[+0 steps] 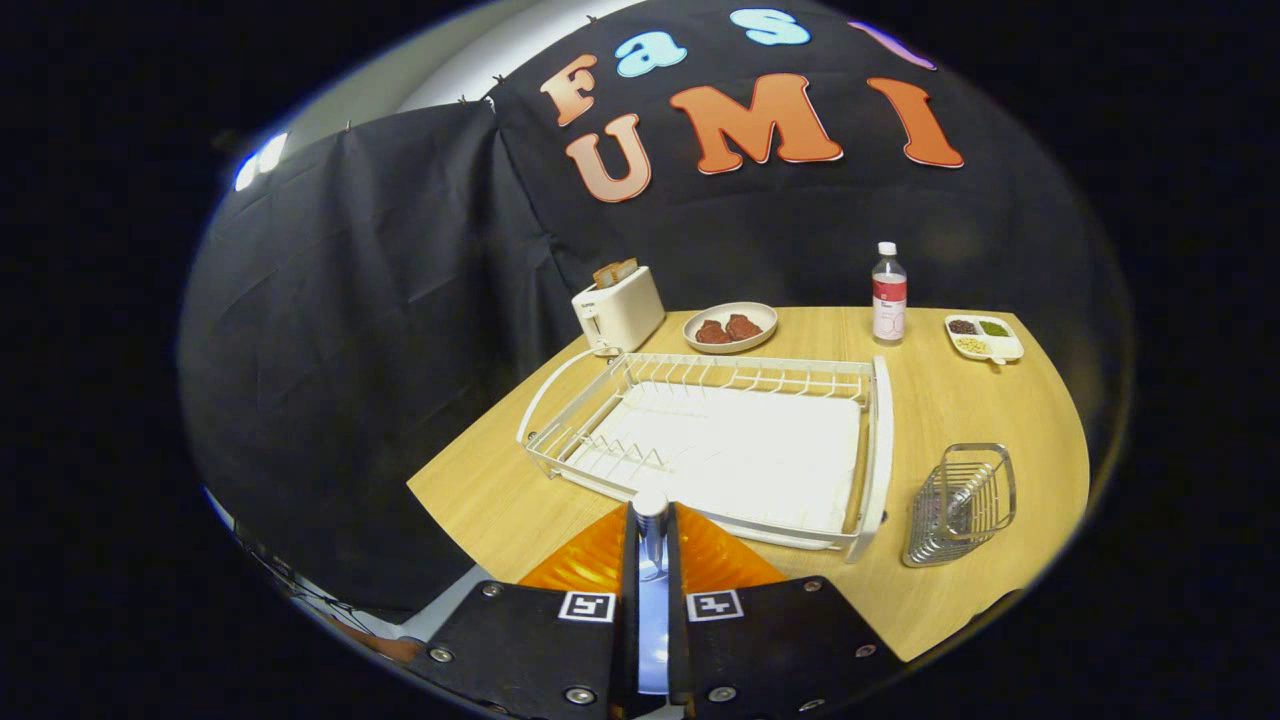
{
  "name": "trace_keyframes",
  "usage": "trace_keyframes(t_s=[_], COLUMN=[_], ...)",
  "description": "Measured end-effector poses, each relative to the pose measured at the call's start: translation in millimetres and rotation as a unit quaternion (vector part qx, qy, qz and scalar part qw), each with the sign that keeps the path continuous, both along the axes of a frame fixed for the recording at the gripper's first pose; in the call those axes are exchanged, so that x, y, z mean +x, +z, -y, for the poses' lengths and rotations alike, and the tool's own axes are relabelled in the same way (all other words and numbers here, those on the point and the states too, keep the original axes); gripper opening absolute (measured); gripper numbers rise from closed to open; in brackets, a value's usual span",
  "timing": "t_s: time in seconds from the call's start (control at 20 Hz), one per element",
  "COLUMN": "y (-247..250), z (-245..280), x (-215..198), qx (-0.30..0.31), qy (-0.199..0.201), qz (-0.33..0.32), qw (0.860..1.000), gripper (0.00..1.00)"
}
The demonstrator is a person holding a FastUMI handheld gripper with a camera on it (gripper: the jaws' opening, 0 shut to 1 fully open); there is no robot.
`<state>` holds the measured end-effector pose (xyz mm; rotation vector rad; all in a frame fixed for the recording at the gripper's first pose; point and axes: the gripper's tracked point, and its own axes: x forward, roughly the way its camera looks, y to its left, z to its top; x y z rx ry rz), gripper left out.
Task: Take the plate from the dish rack, then take the spoon from the basket and place it into the plate.
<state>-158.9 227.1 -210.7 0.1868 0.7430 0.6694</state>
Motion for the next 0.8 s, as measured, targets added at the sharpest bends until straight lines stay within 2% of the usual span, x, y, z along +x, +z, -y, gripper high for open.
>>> trace_keyframes(t_s=[0.15,0.45,0.8], y=[-12.8,-31.5,-74.8], z=[-1.7,35.5,77.5], x=[-6.2,-17.8,-34.3], qx=[-0.011,-0.040,-0.070], qy=[0.007,0.005,-0.023], qz=[0.003,0.008,-0.052], qw=[1.000,0.999,0.996], gripper=[0.12,0.12,0.12])
